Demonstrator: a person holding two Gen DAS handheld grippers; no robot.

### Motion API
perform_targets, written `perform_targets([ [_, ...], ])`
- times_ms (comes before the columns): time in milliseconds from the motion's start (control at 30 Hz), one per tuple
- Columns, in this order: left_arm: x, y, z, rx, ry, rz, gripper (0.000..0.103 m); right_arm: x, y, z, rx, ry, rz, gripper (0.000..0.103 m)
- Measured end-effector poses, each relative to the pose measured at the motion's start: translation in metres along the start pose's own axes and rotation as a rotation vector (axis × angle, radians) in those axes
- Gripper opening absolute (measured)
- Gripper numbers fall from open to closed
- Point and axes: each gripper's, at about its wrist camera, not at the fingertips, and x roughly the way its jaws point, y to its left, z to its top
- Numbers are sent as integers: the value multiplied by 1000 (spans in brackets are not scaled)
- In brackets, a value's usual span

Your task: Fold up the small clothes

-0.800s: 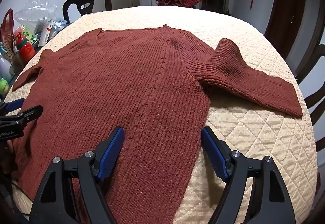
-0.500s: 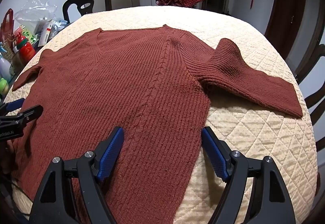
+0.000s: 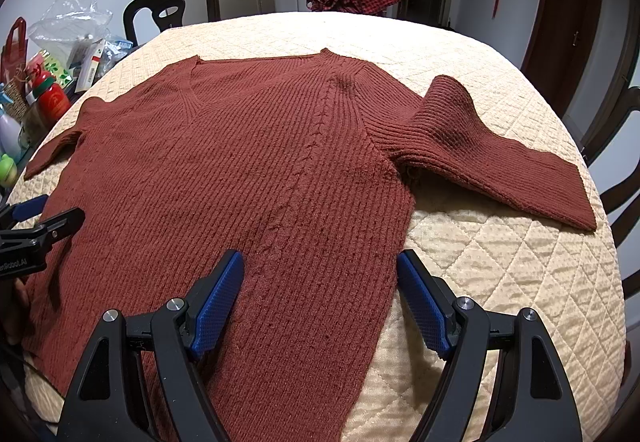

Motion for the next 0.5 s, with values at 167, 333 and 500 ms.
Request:
perform_targets([
  [167, 0, 1, 0, -1, -2, -1, 102, 0, 0, 0, 0, 0, 0, 78],
  [333, -1, 1, -1, -1, -2, -1, 102, 0, 0, 0, 0, 0, 1, 78],
  [500, -2, -1, -2, -1, -2, 0, 102, 0, 0, 0, 0, 0, 1, 79],
])
